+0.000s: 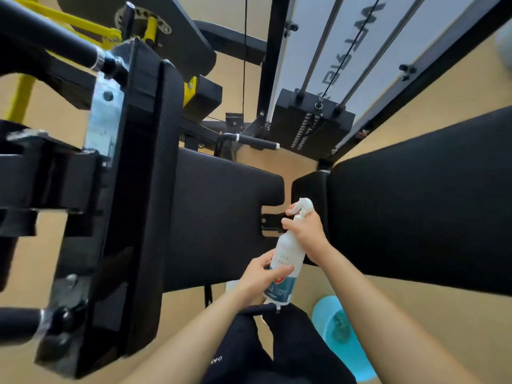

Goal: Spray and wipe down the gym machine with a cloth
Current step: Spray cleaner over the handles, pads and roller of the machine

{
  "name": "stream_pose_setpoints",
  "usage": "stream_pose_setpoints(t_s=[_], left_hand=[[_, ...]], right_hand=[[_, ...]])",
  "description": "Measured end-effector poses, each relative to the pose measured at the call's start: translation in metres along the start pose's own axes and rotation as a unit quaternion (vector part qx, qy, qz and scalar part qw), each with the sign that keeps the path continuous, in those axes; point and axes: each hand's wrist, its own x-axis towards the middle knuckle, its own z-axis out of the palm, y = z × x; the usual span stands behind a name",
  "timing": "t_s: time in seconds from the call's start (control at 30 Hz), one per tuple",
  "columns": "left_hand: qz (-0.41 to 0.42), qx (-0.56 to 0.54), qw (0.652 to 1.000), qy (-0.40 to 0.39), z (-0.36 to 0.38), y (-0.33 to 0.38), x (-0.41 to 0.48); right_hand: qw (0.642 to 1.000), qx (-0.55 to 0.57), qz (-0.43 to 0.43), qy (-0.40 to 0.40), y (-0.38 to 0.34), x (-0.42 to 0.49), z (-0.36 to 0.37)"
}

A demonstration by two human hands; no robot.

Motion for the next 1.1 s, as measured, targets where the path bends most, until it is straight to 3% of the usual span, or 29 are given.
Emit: stream_pose_setpoints(t_s=[0.13,0.37,0.67,0.87,1.1], left_hand=[[-0.008,0.019,1.0,-0.016,0.016,-0.049,-0.05],[-0.053,0.001,0.996,0.077,0.049,-0.143,-0.117],[-0.077,-0.004,0.99,0.119,0.087,-0.226,-0.178],[-0.107,-0.028,0.986,0.123,0.087,-0.268,-0.2],[-0.13,-0.012,0.986,0.101,0.083,-0.297,-0.214]], right_hand=[[0.999,-0.01,0.028,-0.041,0.035,-0.054,0.011],[0.986,-0.01,-0.005,-0.167,0.091,-0.129,0.048],[0.982,-0.02,0.063,-0.176,0.171,-0.194,0.073],[0.972,0.038,0.107,-0.206,0.204,-0.221,0.086],[0.968,0.063,0.189,-0.153,0.239,-0.24,0.11]])
